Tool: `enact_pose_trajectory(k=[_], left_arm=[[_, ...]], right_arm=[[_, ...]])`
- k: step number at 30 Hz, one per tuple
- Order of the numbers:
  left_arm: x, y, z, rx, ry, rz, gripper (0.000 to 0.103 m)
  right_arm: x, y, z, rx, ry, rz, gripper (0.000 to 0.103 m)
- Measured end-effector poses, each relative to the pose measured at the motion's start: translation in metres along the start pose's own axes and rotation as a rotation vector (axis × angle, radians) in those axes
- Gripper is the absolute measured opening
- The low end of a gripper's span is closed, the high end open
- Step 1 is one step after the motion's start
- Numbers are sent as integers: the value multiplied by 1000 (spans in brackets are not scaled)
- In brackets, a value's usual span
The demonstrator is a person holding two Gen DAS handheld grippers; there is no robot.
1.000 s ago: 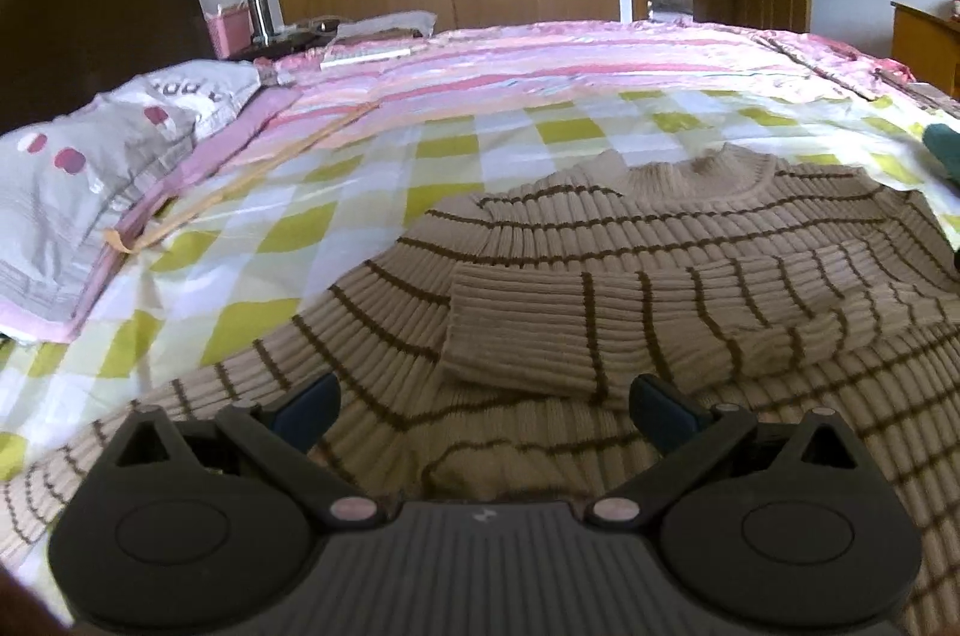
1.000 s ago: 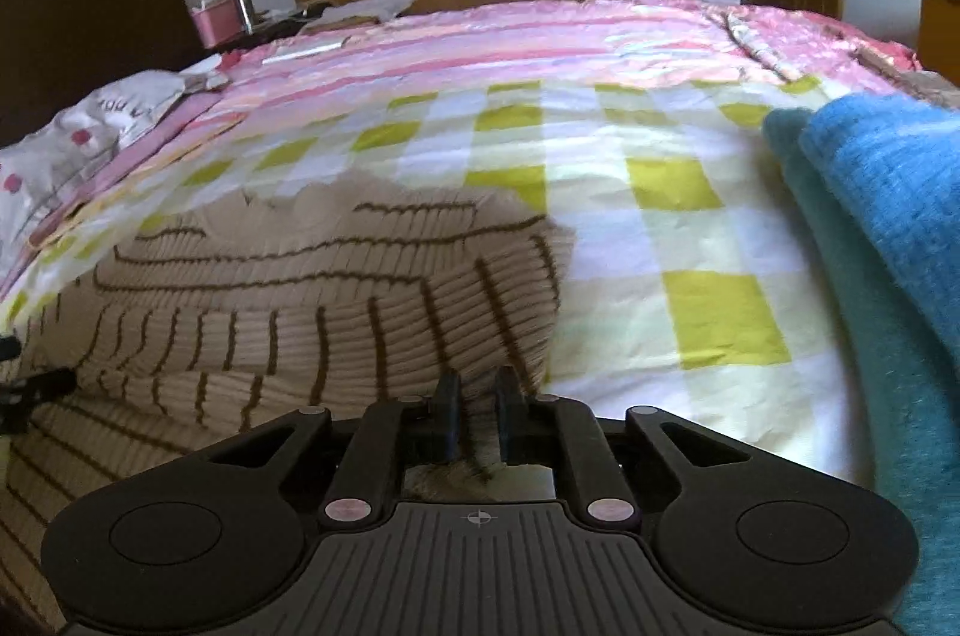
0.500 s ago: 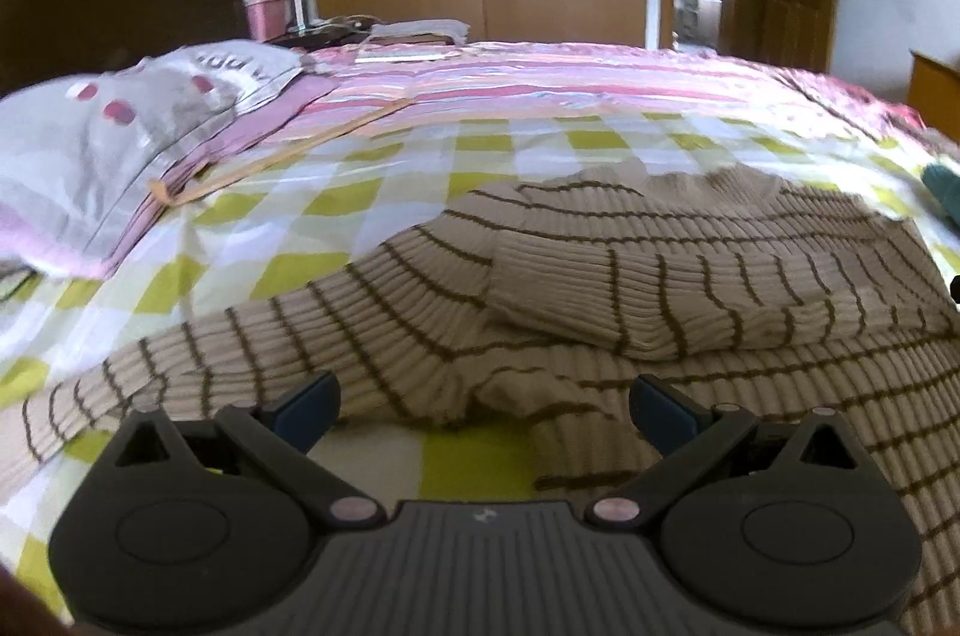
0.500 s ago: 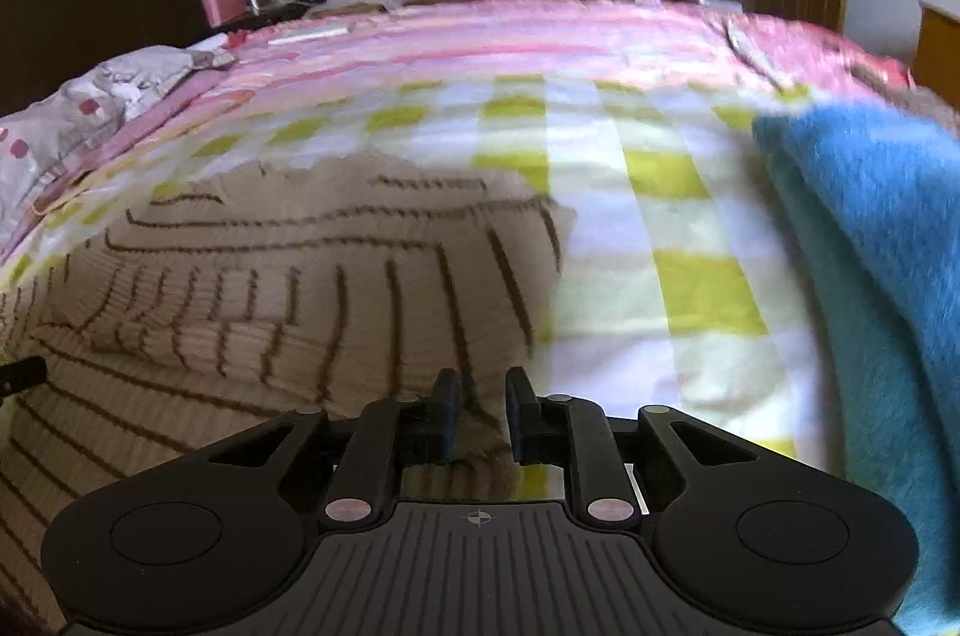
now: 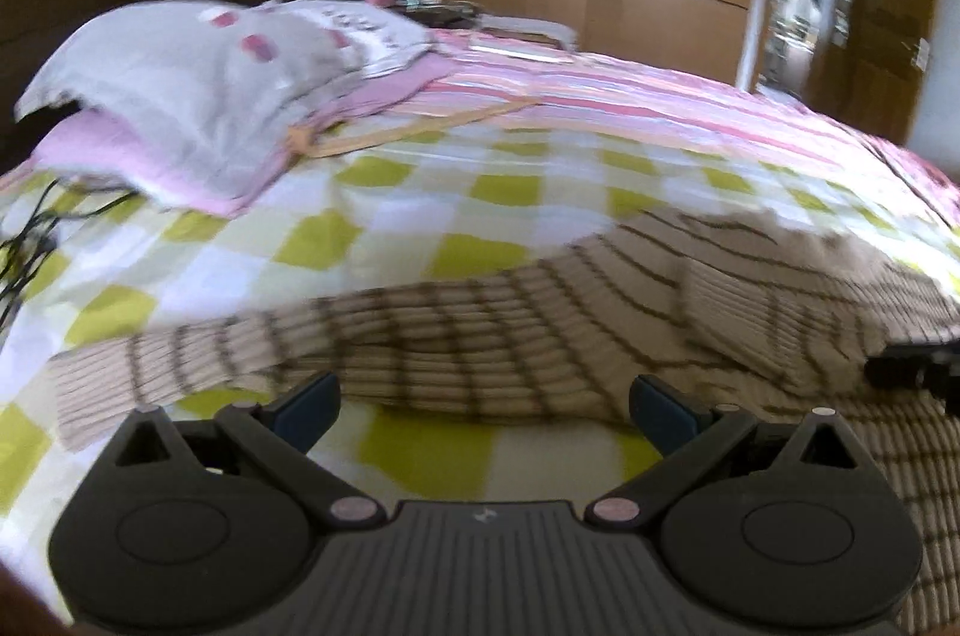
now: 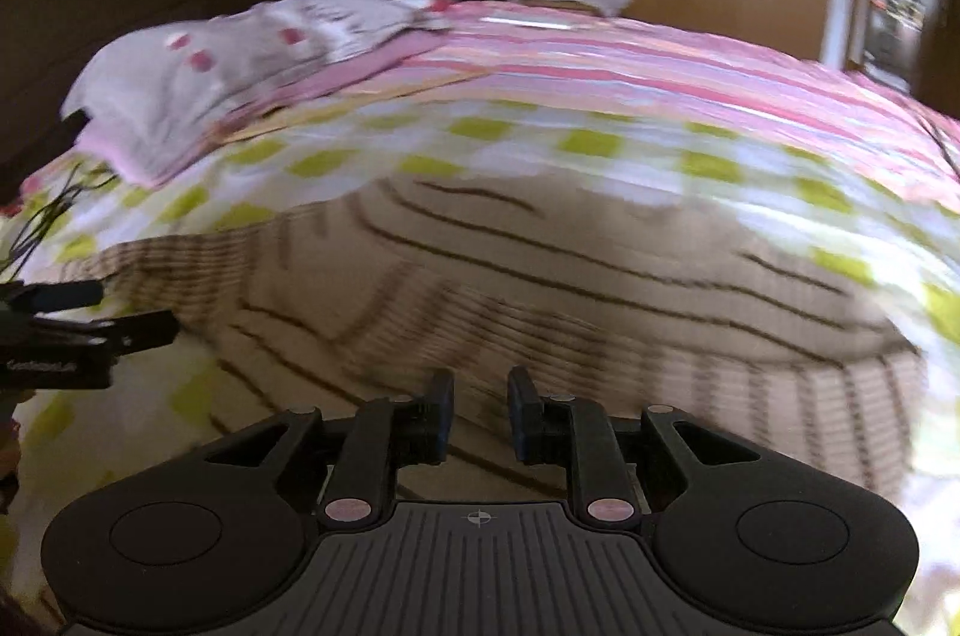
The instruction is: Fold small clothes
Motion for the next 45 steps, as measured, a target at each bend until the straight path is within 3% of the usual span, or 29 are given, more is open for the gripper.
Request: enact_pose_trajectory(k=[5,11,19,26,37,40,45], left_arm=[[-5,-12,41,83,-142,-3,103],[-17,-26,92,186,-285,-11,103],[-12,-32,130,205,-437,-71,103],[-4,-18,132,176,-417,-48,96],[17,4,126,109,-360,-22,96],[29,10,133,101,-366,-50,96],[48,14,156,182,-367,-136,96]], right_arm=[[3,13,34,49,-24,36,21],[-16,8,46,71,1,67,21],[-36,5,47,61,20,68,22],[-29,3,57,63,-20,65,24],[-9,1,76,104,-45,24,24],[-2,-1,83,124,-39,15,24],[6,0,104,159,-69,11,24]])
Point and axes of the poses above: each gripper's, at about its wrist camera, not at the fingertips, and y roughly the way its jaws point, z to its left, x to its top, the point moved 5 cm from there along y, roughly the way its jaws point, and after that the axes turned 7 degrees about -x, right-handed, at the moved point
